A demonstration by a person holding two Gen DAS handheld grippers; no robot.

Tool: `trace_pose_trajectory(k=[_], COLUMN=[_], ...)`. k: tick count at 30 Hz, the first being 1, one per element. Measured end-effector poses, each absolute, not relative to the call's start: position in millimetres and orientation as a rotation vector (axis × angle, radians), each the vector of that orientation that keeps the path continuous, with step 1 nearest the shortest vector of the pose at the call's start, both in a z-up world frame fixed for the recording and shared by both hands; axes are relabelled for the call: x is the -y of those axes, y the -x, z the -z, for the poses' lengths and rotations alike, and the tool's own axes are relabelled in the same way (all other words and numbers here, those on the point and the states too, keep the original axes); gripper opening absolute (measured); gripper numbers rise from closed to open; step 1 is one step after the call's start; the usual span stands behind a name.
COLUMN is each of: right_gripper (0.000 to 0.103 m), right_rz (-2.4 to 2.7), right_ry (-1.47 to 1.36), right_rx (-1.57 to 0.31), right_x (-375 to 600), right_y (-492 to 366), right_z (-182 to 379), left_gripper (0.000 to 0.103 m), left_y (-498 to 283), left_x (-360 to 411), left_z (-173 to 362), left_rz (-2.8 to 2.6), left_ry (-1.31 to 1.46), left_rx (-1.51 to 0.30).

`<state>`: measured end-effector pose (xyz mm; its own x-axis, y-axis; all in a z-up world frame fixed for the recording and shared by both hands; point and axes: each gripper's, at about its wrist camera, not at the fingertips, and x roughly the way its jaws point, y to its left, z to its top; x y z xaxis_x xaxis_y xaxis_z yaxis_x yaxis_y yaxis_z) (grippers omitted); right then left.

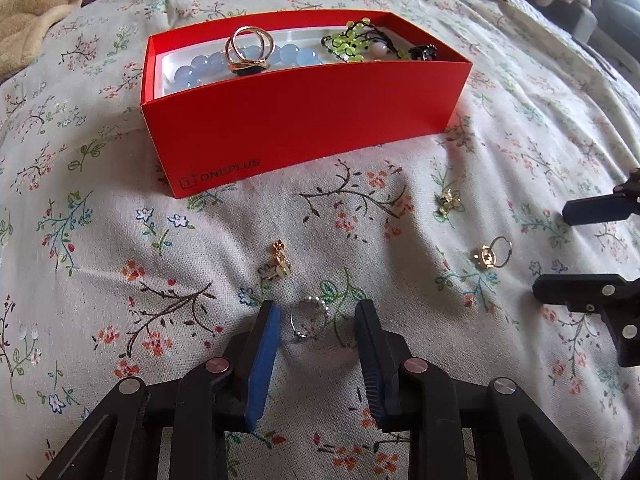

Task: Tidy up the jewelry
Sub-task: 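Move the left tool toward the silver ring on the bedspread, then grasp the silver ring with the left tool while the right tool grasps a small gold ring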

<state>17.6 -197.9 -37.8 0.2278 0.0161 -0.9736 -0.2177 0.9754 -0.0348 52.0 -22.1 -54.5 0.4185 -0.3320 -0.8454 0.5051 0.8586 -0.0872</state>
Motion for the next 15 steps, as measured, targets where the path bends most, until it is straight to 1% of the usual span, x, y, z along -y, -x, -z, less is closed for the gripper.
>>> trace_pose_trajectory(k=[2, 6, 8, 15], right_gripper=[0.074, 0.074, 0.074, 0.074], right_rz=[-0.161, -0.168, -0.176, -0.209], right_ry=[0.175, 0.173, 0.178, 0.204], right_rx=[-1.333, -1.330, -1.326, -1.303], right_x=[198, 195, 191, 177], right_y=[-17, -16, -16, -16], right_z=[37, 36, 35, 33], left_gripper=[0.026, 0.019, 0.013, 0.013], left_y=[-52, -48, -45, -38], left_x=[22, 22, 23, 20], left_z=[55, 55, 55, 50], left_rz=[0.521, 0.502, 0.496, 0.496], left_ry=[-0.197, -0.225, -0.247, -0.294], left_rx=[-1.006, -0.991, -0.981, -0.960])
